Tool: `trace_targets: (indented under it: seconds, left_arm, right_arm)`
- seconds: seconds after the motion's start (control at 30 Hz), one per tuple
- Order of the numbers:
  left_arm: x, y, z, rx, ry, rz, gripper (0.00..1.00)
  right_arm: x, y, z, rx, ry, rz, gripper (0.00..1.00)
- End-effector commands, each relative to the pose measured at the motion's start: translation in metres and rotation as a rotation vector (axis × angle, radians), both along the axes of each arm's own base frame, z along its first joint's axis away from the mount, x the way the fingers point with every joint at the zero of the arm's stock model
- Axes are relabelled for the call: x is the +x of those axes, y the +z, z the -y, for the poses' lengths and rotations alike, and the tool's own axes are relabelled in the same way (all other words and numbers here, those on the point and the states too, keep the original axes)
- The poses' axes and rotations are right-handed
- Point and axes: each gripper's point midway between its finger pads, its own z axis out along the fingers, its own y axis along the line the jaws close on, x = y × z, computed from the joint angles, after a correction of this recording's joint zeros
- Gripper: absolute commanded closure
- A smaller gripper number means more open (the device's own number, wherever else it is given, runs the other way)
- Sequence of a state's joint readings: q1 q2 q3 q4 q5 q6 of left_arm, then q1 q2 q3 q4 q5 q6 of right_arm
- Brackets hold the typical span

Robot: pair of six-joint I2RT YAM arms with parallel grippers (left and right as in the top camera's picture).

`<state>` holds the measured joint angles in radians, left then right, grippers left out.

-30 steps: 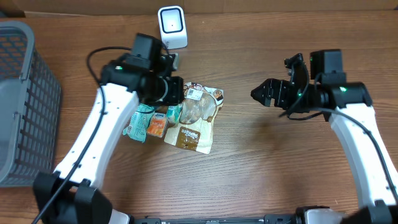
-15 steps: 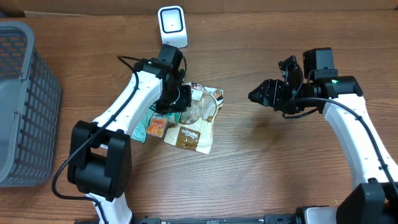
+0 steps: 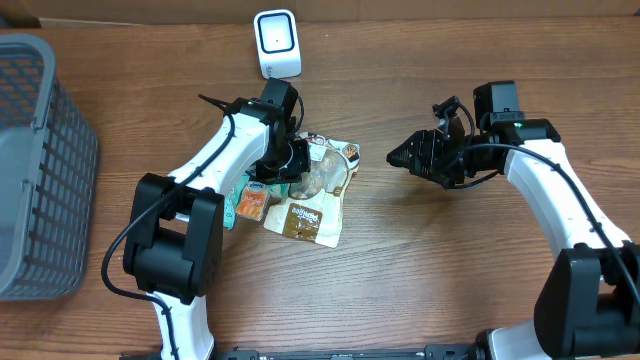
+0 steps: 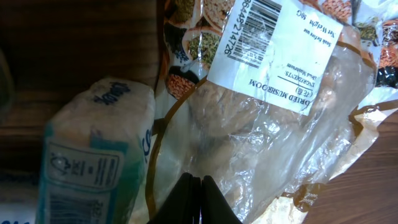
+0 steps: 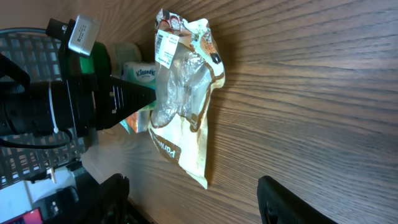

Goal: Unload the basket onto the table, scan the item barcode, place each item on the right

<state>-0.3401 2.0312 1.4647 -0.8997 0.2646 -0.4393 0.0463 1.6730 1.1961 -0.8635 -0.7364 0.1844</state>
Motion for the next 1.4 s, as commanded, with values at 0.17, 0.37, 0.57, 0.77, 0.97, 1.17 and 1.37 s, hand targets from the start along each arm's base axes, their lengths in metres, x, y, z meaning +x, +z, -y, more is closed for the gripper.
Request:
trace_targets:
  seconds: [0.17, 0.37, 0.57, 0.77, 0.97, 1.17, 1.37]
  left_arm:
    - [-0.006, -0.006, 0.001, -0.01, 0.012, -0.035, 0.96]
    - [-0.011, -0.009, 0.0, -0.005, 0.019, -0.053, 0.96]
    - [-0.011, -0.009, 0.0, -0.005, 0.019, -0.054, 0.96]
    - [-0.012, -0.009, 0.0, -0.004, 0.019, -0.055, 0.96]
    - [-0.012, -0.009, 0.0, -0.004, 0.018, -0.056, 0.96]
    - [-0.012, -0.009, 0.0, -0.004, 0.018, -0.057, 0.96]
    - [-0.013, -0.009, -0.001, -0.003, 0.018, -0.06, 0.96]
  right_arm:
    - [-0.005, -0.031, -0.031, 0.077, 0.055, -0.108, 0.35]
    - [-0.009, -0.056, -0.055, 0.064, 0.058, -0.195, 0.34]
    - [-0.02, -0.09, -0.069, 0.041, 0.022, -0.319, 0.34]
    - [-0.03, -0.114, -0.093, 0.051, -0.033, -0.364, 0.34]
    - [-0.036, -0.135, -0.121, 0.084, -0.082, -0.339, 0.33]
    - [-0.028, -0.143, -0.143, 0.134, -0.077, -0.264, 0.34]
    - [-0.008, -0.13, -0.152, 0.187, -0.068, -0.151, 0.5]
